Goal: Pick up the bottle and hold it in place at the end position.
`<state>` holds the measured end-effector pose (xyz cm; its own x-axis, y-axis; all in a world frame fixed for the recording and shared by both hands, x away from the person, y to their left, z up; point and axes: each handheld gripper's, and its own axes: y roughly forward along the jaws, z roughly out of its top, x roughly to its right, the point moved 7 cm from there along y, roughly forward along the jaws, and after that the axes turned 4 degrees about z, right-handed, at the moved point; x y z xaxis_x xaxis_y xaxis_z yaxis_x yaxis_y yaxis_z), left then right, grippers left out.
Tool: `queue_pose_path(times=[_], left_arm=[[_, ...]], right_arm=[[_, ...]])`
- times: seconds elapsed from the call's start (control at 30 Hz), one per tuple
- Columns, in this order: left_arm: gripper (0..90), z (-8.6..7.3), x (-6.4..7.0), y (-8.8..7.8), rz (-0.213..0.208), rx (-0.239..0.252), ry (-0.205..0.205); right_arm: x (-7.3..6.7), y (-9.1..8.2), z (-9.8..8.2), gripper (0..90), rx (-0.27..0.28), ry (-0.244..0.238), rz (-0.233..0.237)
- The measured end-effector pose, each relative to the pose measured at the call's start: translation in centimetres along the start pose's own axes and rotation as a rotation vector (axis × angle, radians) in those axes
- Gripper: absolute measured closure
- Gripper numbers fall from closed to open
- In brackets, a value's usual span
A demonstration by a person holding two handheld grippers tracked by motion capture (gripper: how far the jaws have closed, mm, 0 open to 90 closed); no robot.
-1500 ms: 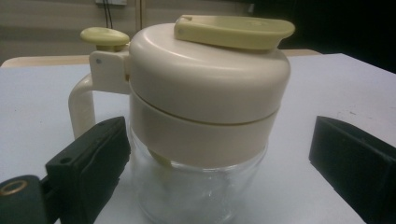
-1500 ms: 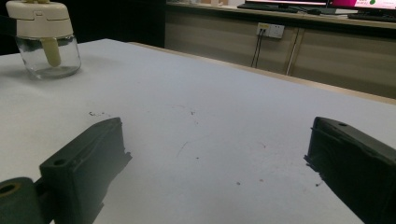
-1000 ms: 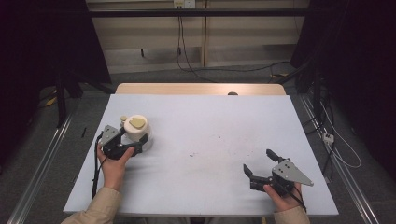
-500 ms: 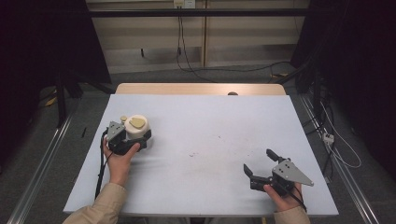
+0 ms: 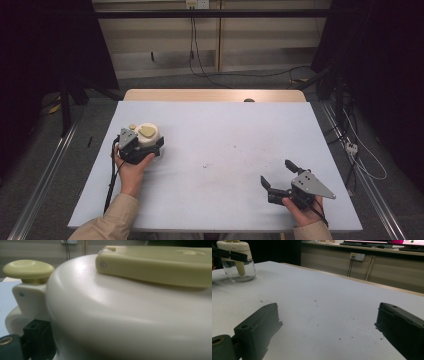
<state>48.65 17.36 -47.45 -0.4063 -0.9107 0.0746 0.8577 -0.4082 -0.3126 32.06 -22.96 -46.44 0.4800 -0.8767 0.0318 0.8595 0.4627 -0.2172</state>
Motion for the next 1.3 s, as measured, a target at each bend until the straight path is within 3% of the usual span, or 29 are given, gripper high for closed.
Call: queue_pose_path(times=[0.67, 1.3], left_arm=[[5.8, 0.4, 0.1, -0.1, 0.010, 0.021, -0.012], [6.1, 1.8, 2.7, -0.4, -0.077, 0.052, -0.016]], right_arm=[[0.0, -0.1, 0.1, 4.4, 0.000, -0.001, 0.008], [0.1, -0.1, 0.2, 4.4, 0.008, -0.001, 0.007]])
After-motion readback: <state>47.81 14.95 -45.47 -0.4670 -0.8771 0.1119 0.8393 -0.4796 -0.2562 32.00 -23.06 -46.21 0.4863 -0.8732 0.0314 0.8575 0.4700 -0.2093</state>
